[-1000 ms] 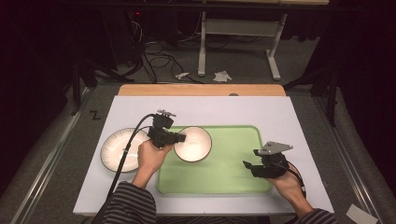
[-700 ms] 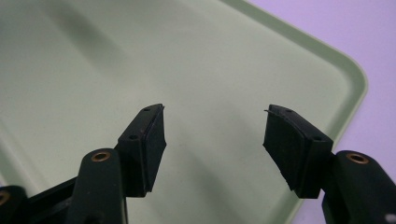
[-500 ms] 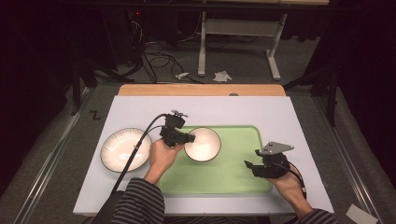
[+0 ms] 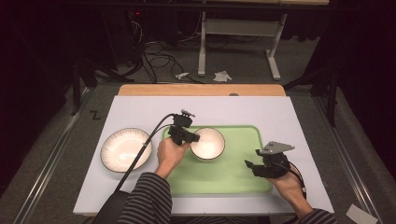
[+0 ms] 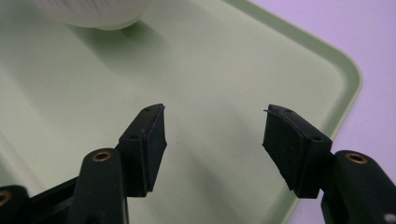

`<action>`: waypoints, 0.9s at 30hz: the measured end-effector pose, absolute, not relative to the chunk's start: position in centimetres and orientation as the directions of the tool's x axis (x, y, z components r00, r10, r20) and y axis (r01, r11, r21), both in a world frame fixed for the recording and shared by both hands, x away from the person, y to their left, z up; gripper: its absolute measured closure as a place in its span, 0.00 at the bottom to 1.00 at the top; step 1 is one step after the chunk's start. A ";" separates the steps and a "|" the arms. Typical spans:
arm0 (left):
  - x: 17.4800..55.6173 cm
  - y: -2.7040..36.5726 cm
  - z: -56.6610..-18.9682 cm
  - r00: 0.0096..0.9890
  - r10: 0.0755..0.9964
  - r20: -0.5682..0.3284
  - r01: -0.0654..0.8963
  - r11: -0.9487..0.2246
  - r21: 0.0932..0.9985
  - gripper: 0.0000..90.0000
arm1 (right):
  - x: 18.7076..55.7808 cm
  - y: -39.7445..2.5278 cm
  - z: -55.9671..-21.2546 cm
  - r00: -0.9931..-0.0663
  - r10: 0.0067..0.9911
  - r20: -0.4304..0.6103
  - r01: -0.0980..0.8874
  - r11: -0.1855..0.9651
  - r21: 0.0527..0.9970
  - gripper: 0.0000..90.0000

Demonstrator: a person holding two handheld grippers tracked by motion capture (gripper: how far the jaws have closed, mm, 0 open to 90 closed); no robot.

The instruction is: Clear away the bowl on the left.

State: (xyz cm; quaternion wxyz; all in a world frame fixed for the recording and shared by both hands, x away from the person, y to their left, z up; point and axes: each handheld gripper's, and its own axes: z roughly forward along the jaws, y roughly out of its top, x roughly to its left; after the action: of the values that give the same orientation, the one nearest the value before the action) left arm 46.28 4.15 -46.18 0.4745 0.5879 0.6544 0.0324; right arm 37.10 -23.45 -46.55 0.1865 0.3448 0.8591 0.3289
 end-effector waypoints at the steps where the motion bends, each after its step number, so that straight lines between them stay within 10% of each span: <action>1: 46.5 4.0 -46.3 0.136 0.801 -0.582 0.738 0.310 0.599 0.91 | 37.1 -23.4 -46.6 -0.694 0.714 -0.094 0.468 0.547 0.694 0.45; 27: 48.5 2.6 -49.0 0.092 0.810 -0.579 0.706 0.358 0.612 0.91 | 37.0 -22.8 -47.0 -0.723 0.684 -0.093 0.454 0.573 0.682 0.45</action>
State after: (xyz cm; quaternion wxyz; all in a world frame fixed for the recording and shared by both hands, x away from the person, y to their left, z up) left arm 48.55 2.56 -49.00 0.4773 0.5641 0.6716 0.0546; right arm 37.04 -22.81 -46.99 0.1765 0.3276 0.8691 0.3258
